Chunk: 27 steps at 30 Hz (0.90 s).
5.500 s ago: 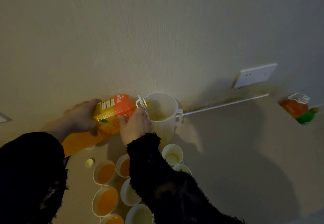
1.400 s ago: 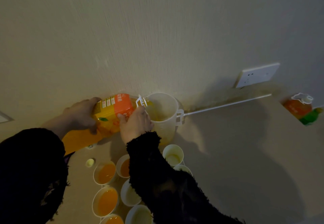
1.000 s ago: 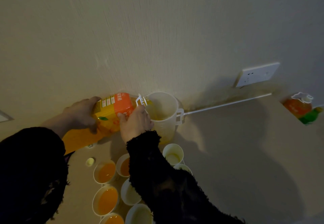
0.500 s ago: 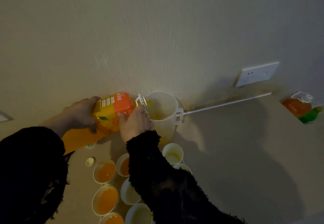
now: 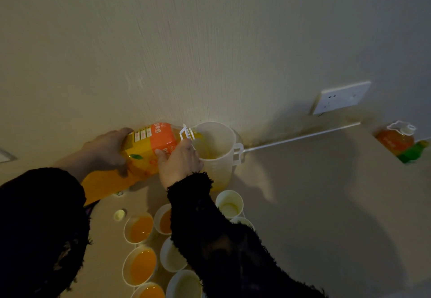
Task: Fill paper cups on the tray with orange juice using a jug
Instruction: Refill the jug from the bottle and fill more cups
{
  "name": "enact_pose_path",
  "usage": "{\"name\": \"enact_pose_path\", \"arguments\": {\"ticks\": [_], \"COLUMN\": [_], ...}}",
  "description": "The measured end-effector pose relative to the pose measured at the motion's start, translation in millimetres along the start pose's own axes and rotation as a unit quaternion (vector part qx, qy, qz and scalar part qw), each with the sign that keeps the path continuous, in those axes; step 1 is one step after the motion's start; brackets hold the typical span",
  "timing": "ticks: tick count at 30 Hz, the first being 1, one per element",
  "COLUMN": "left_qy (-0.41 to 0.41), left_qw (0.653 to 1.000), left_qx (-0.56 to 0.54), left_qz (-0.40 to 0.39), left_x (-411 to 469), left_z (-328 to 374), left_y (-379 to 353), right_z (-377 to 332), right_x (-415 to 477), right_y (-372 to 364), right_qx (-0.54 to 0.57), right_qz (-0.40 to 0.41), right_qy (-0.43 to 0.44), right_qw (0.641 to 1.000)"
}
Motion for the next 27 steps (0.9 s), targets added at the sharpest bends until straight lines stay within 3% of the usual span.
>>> {"name": "enact_pose_path", "arguments": {"ticks": [27], "left_qy": [0.000], "left_qw": [1.000], "left_qx": [0.004], "left_qz": [-0.001], "left_x": [1.1], "left_z": [-2.8], "left_y": [1.9], "right_z": [0.0], "right_x": [0.4], "right_y": [-0.7], "right_qx": [0.011], "right_qz": [-0.004], "right_qy": [0.002], "right_qw": [1.000]}}
Point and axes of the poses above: each hand's wrist, its own x-axis towards the middle knuckle, its own y-axis out of the back of the hand, z = x × y, the point moved 1 cm from there along x, towards the middle knuckle, and after that the axes turned 11 degrees about x, right-handed, at the moved point
